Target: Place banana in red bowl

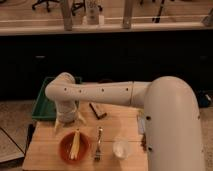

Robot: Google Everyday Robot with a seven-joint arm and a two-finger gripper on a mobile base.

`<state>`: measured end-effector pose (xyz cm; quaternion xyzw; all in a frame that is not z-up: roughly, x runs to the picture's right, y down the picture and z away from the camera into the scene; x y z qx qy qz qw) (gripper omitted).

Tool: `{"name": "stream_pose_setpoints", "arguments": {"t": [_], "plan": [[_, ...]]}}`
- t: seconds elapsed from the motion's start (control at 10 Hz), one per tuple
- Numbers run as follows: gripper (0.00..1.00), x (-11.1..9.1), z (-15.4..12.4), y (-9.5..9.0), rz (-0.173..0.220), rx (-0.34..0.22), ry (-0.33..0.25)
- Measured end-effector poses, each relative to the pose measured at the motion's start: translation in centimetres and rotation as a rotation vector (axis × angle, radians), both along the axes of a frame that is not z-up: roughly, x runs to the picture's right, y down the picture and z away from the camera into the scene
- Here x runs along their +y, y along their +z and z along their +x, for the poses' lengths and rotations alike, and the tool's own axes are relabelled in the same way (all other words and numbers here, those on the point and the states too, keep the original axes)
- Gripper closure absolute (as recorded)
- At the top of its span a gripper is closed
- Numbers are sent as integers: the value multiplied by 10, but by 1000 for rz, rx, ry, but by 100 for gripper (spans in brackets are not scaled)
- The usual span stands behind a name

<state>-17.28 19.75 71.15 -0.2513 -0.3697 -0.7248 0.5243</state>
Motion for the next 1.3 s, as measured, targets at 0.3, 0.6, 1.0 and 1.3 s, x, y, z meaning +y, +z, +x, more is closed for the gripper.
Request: {"name": "stream_pose_setpoints", "arguments": {"t": [0.3, 0.6, 1.0, 1.3], "plan": [[20, 1, -1, 7, -29, -16, -18], [20, 0, 0, 12, -47, -35, -19], [20, 0, 0, 12, -48, -35, -20], [20, 0, 0, 12, -48, -34, -20]]}}
